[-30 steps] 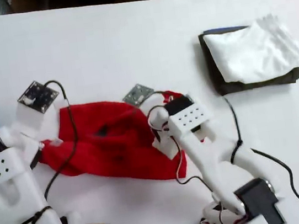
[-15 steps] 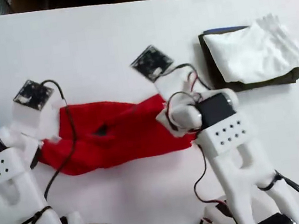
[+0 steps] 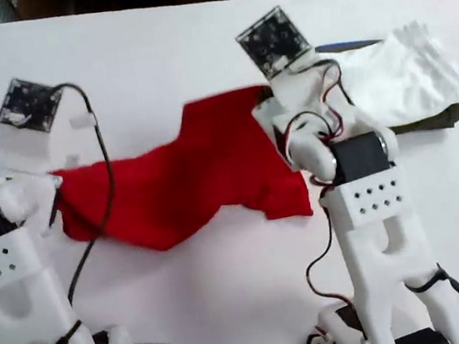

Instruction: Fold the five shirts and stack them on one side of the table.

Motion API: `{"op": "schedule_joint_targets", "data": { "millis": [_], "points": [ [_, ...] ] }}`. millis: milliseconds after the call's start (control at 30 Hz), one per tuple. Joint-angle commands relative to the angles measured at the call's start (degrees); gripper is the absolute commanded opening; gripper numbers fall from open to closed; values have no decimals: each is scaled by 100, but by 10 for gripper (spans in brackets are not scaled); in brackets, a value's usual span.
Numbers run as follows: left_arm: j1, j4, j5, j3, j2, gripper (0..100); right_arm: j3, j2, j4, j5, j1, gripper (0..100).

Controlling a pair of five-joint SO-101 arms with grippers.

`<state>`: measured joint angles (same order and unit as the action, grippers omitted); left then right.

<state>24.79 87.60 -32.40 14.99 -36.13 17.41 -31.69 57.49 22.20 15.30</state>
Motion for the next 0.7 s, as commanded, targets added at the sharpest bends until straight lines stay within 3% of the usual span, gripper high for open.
{"op": "schedule_joint_targets", "data": {
  "millis": [0, 667],
  "points": [
    [-53, 53, 62, -611, -105, 28, -800, -242, -119, 26, -66, 19],
    [-44, 519, 70, -2941, -123, 28, -3332, -251, 136, 97, -22, 19]
  ]
}}
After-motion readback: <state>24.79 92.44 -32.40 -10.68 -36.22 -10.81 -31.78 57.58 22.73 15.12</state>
